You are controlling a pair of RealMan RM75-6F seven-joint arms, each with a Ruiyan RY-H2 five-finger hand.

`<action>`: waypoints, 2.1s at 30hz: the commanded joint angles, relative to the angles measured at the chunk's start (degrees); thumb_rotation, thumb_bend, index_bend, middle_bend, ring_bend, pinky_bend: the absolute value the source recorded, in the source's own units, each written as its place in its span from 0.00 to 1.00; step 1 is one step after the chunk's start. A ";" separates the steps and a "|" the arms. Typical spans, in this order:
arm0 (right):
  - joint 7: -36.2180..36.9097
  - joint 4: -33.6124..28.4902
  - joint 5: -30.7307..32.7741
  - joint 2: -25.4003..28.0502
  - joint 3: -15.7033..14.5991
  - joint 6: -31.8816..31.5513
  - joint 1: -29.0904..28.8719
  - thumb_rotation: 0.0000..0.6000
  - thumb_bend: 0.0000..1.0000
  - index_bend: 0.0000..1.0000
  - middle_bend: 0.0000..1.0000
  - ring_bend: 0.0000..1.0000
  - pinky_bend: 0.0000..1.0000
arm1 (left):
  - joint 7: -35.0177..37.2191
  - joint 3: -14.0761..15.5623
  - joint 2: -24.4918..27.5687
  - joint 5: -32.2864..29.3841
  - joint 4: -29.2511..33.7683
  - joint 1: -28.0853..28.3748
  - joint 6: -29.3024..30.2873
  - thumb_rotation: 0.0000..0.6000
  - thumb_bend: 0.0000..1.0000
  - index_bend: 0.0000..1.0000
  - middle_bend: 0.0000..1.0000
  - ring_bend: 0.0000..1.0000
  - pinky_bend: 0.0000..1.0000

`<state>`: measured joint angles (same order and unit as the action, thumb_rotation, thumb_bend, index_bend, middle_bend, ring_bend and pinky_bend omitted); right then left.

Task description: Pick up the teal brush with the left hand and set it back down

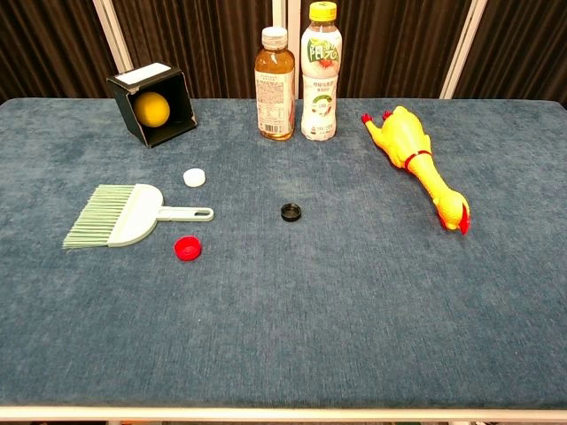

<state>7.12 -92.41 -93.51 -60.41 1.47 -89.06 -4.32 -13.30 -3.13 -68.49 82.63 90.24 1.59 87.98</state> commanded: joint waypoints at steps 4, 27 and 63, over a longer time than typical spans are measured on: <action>-0.02 0.03 0.39 -0.23 0.16 0.61 -0.27 1.00 0.22 0.00 0.01 0.00 0.00 | -0.56 -0.06 -0.52 -0.73 -0.54 0.11 -0.47 1.00 0.31 0.02 0.00 0.00 0.04; 3.07 3.92 0.86 -0.44 1.83 0.76 -1.68 1.00 0.22 0.00 0.02 0.00 0.00 | 6.11 -7.61 -3.73 -2.77 -0.87 18.89 -21.79 1.00 0.26 0.27 0.24 0.07 0.05; 3.24 4.12 2.89 1.84 2.22 0.56 -1.00 1.00 0.22 0.00 0.04 0.00 0.00 | -30.69 -6.36 -32.73 -28.07 -14.29 40.47 -31.90 1.00 0.28 0.31 0.38 0.18 0.06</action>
<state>10.35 -88.30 -90.62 -58.57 3.69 -88.51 -5.32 -43.55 -9.61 -100.78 55.01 76.36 41.68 55.77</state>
